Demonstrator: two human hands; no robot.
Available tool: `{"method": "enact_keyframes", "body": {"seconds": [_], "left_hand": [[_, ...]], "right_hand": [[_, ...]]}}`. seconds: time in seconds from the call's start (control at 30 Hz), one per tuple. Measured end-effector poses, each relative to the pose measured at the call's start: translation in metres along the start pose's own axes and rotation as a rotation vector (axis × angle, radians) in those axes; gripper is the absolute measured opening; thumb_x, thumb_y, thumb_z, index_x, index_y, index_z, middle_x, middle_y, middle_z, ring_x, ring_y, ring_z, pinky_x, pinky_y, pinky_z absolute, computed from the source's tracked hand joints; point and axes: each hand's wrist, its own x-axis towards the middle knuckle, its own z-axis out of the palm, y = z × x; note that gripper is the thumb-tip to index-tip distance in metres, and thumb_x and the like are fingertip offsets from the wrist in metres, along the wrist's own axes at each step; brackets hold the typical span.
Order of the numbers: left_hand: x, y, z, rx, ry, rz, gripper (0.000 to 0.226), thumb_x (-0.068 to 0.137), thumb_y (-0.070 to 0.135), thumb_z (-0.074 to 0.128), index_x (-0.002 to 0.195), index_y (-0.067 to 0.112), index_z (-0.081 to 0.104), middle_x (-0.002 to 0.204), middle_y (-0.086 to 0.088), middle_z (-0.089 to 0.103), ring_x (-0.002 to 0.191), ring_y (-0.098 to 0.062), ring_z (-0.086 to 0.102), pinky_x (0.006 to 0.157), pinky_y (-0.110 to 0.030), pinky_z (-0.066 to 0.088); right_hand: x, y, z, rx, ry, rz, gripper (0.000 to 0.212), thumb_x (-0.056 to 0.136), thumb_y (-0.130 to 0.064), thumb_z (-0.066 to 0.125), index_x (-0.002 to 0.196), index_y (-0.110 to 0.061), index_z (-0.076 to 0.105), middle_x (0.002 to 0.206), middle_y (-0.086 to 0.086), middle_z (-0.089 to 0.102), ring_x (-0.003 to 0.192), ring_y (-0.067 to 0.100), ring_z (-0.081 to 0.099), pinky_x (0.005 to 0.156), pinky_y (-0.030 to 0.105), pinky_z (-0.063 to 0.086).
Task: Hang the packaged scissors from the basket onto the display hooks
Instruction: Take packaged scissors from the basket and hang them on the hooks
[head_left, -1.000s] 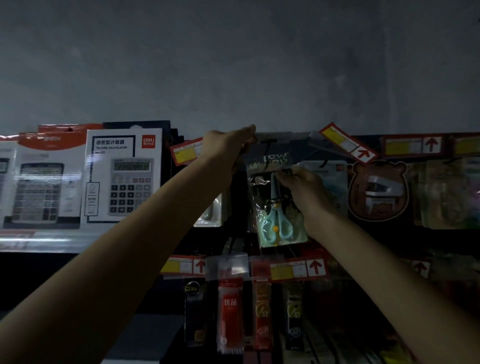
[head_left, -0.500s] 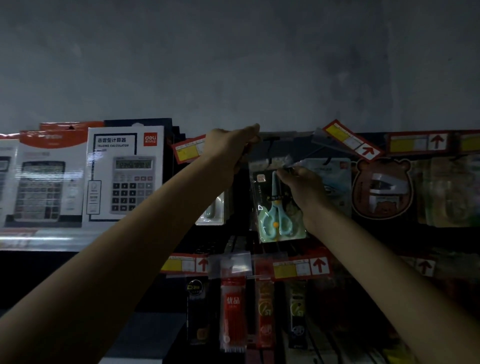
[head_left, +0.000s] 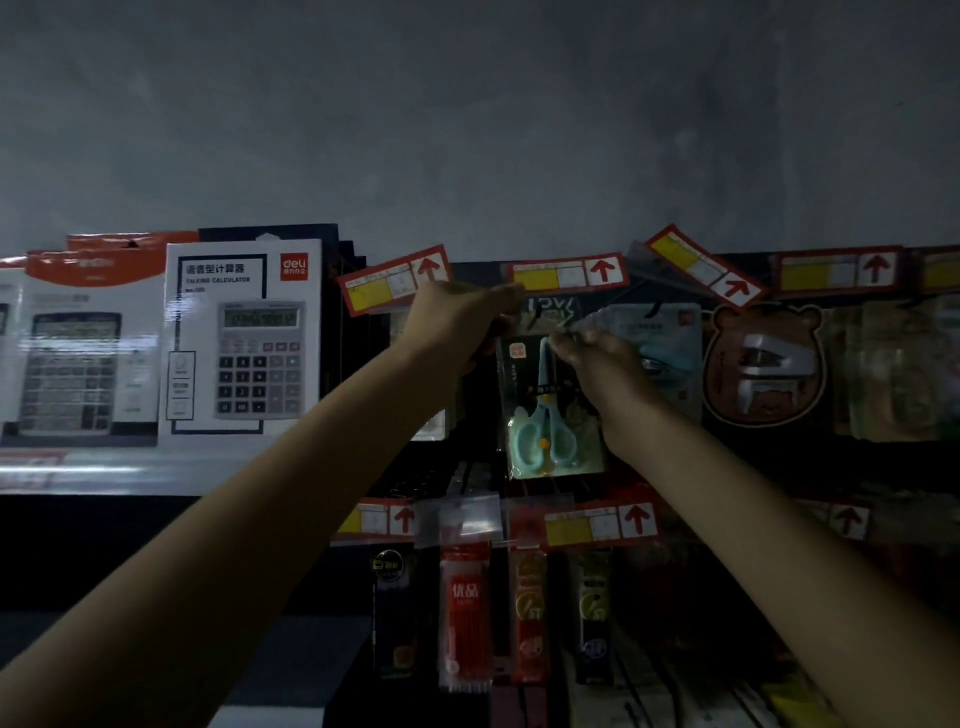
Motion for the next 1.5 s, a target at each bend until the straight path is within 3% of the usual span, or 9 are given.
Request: {"method": "enact_keyframes", "body": {"seconds": [0.17,0.23,0.47,0.57,0.73,0.9,1.13,1.3,1.5], "left_hand": [[-0.021,-0.046,0.000,0.313,0.013,0.136,0.018,0.094,0.030,0.070,0.096,0.012,0.069,0.081,-0.002,0.070,0.067,-0.017,0.067,0.060,-0.032,0.057],[-0.028,-0.064,0.003,0.339,-0.024,0.073,0.025,0.090,0.037,0.074,0.102,0.015,0.068,0.090,-0.002,0.074,0.079,-0.021,0.072,0.072,-0.042,0.060],[-0.037,-0.081,0.006,0.124,-0.158,-0.118,0.023,0.089,0.017,0.076,0.108,0.006,0.069,0.091,-0.004,0.073,0.056,0.002,0.065,0.048,-0.015,0.047],[-0.038,-0.081,0.003,0.098,-0.139,-0.148,0.024,0.087,0.017,0.078,0.103,0.002,0.069,0.077,-0.003,0.069,0.049,-0.003,0.058,0.048,-0.022,0.045],[-0.038,-0.080,0.000,0.057,-0.133,-0.158,0.027,0.084,0.016,0.081,0.104,-0.001,0.071,0.084,-0.015,0.070,0.070,-0.023,0.059,0.062,-0.033,0.047],[-0.036,-0.084,-0.001,0.074,-0.159,-0.140,0.019,0.086,0.015,0.078,0.097,0.001,0.071,0.070,-0.001,0.071,0.057,-0.008,0.064,0.054,-0.023,0.051],[-0.040,-0.088,-0.001,0.162,-0.210,-0.076,0.020,0.085,0.027,0.078,0.097,0.012,0.075,0.081,-0.010,0.074,0.065,-0.018,0.061,0.054,-0.026,0.046],[-0.035,-0.097,-0.001,0.231,-0.156,-0.052,0.017,0.089,0.029,0.077,0.095,0.013,0.077,0.077,-0.012,0.073,0.060,-0.014,0.061,0.055,-0.027,0.047],[-0.026,-0.102,0.002,0.272,-0.100,-0.094,0.025,0.086,0.029,0.079,0.089,0.004,0.076,0.074,-0.014,0.073,0.056,-0.015,0.060,0.051,-0.026,0.046]], "right_hand": [[-0.004,0.001,0.001,0.010,0.007,0.041,0.021,0.099,-0.032,0.065,0.105,-0.014,0.071,0.104,0.011,0.073,0.099,0.031,0.069,0.090,0.044,0.057],[-0.003,0.003,0.002,0.021,0.025,0.053,0.018,0.098,-0.033,0.066,0.098,-0.015,0.070,0.102,0.011,0.073,0.099,0.032,0.069,0.085,0.040,0.057],[-0.010,0.011,-0.002,0.113,-0.043,0.174,0.023,0.100,-0.034,0.060,0.101,-0.015,0.074,0.107,0.014,0.075,0.103,0.034,0.071,0.096,0.052,0.056],[-0.024,0.014,-0.012,0.170,-0.107,0.219,0.030,0.101,-0.041,0.051,0.112,-0.019,0.068,0.110,0.011,0.075,0.100,0.028,0.071,0.087,0.042,0.055],[-0.049,0.019,-0.040,0.128,-0.229,0.256,0.039,0.102,-0.052,0.047,0.119,-0.020,0.062,0.106,0.013,0.077,0.094,0.030,0.076,0.077,0.041,0.059],[-0.062,0.019,-0.060,0.028,-0.299,0.163,0.040,0.095,-0.015,0.066,0.131,-0.026,0.053,0.107,0.015,0.076,0.093,0.033,0.076,0.080,0.047,0.062],[-0.067,0.020,-0.052,-0.271,-0.193,-0.037,0.029,0.092,-0.014,0.074,0.115,-0.019,0.057,0.087,0.003,0.074,0.062,0.006,0.067,0.051,0.026,0.053],[-0.056,0.029,-0.046,-0.326,-0.131,-0.049,0.030,0.092,-0.018,0.073,0.112,-0.021,0.051,0.088,0.005,0.073,0.079,0.036,0.070,0.044,0.029,0.046],[-0.044,0.037,-0.040,-0.400,-0.047,-0.053,0.028,0.089,-0.016,0.076,0.102,-0.018,0.052,0.084,0.008,0.071,0.047,0.013,0.053,0.043,0.025,0.041]]}}
